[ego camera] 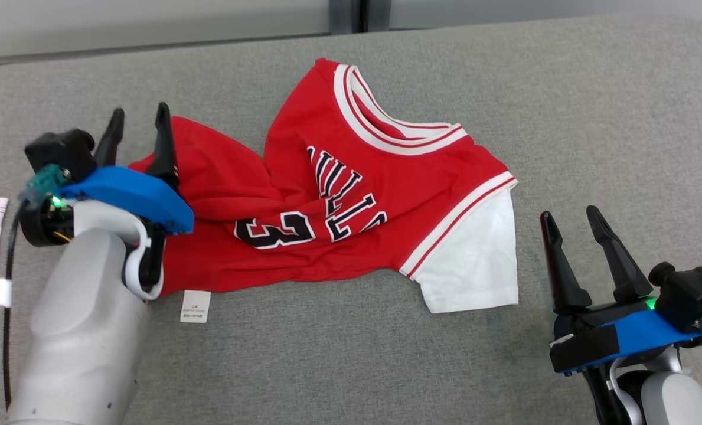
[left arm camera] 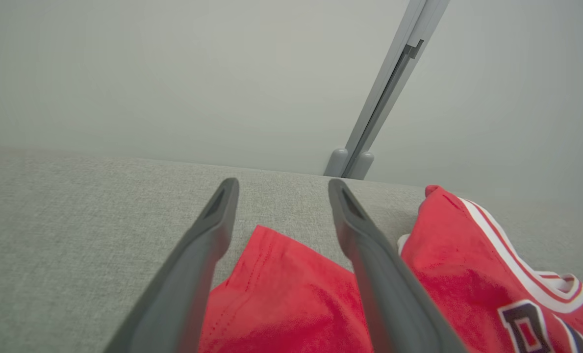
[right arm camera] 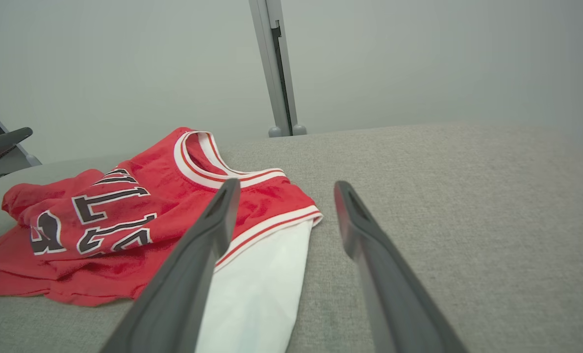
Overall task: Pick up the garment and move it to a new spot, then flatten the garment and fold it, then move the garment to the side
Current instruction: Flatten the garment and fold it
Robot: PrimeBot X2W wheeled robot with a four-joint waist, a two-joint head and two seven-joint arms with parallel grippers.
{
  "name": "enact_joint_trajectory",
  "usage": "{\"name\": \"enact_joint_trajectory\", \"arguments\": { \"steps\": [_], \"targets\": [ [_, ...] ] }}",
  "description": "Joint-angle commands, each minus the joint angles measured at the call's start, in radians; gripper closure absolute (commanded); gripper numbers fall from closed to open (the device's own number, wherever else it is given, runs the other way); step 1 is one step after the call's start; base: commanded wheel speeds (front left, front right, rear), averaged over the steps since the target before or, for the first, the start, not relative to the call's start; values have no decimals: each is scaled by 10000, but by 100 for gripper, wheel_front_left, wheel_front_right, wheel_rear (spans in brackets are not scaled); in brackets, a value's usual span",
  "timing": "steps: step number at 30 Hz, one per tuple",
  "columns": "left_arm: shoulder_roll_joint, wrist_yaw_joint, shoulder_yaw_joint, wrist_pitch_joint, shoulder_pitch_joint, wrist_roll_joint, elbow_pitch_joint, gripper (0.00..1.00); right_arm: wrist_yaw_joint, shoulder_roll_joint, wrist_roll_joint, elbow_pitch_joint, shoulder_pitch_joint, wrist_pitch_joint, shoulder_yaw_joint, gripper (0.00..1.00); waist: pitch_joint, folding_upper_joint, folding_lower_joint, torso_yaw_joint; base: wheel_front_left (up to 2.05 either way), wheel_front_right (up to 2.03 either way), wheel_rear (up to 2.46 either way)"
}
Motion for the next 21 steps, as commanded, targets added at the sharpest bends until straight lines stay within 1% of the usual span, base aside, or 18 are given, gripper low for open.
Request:
{"name": "enact_joint_trajectory", "arguments": {
  "steps": [1, 4, 8, 13, 16, 21],
  "targets": [
    [-15, -88, -105, -165, 197, 30, 36, 0, 5, -5, 63, 34, 6, -11, -26, 0, -217, 0, 0, 109, 0, 0, 0],
    [-88, -231, -212, -538, 617, 74, -110, 0, 5, -5, 101, 81, 100, -18, -98, 0, -516, 0, 0, 240, 0, 0, 0],
    [-207, -247, 95, -780, 1562, 12, -781, 0, 5, -5, 120, 162, 260, 31, -224, 0, -980, 0, 0, 459, 0, 0, 0],
    [-379, 209, 1097, -797, 3261, 609, -2972, 0, 5, -4, 171, 276, 453, 39, -356, 0, -1473, 0, 0, 619, 0, 0, 0],
    [-543, 300, 1379, -801, 4329, 1126, -4106, 0, 5, -5, 157, 375, 574, 72, -393, 0, -1743, 0, 0, 659, 0, 0, 0],
    [-830, 311, 1365, -803, 5887, 1858, -5429, 0, 5, -5, 99, 565, 839, 83, -468, 0, -2137, 0, 0, 746, 0, 0, 0]
  ]
}}
